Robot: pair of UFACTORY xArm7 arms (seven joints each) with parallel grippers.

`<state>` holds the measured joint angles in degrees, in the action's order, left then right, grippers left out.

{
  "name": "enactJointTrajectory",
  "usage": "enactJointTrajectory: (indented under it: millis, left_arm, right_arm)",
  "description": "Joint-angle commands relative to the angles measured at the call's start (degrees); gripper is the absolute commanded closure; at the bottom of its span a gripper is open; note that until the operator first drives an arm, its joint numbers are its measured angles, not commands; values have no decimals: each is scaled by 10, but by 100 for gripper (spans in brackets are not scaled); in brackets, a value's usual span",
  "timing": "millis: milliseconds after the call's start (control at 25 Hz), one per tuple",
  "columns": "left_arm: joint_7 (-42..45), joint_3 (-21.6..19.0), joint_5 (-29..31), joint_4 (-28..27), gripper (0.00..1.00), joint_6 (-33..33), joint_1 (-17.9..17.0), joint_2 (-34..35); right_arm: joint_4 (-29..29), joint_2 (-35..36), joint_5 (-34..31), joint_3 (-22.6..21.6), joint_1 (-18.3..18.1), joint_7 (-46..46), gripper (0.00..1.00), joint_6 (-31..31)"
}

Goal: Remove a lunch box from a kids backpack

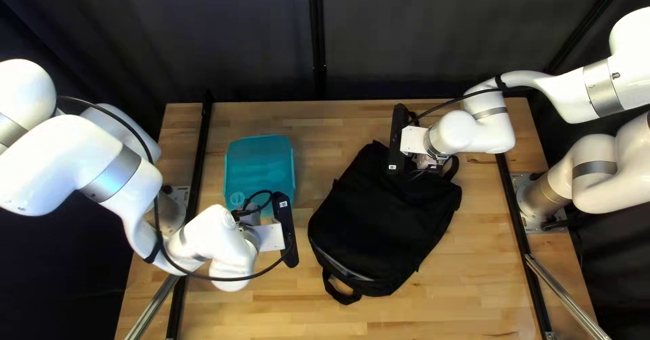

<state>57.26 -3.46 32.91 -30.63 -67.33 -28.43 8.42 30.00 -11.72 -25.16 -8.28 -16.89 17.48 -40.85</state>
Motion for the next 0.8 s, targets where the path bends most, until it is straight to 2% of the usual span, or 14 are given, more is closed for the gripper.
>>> enactJointTrajectory:
  millis: [40,240,600,800]
  left_arm:
    - [-21,7,-15,15,0,-1,1,38]
    - [-56,14,-49,4,0,-44,-2,96]
    - [-125,11,-70,-117,0,-170,-8,144]
    - [-151,16,-91,-199,0,-214,-9,142]
  right_arm:
    - [-2,-7,3,-2,2,1,100,-4]
    - [1,-23,11,-4,8,-3,100,-20]
    - [15,-50,18,-5,13,-18,98,-55]
    - [24,-77,22,-4,15,-33,90,-88]
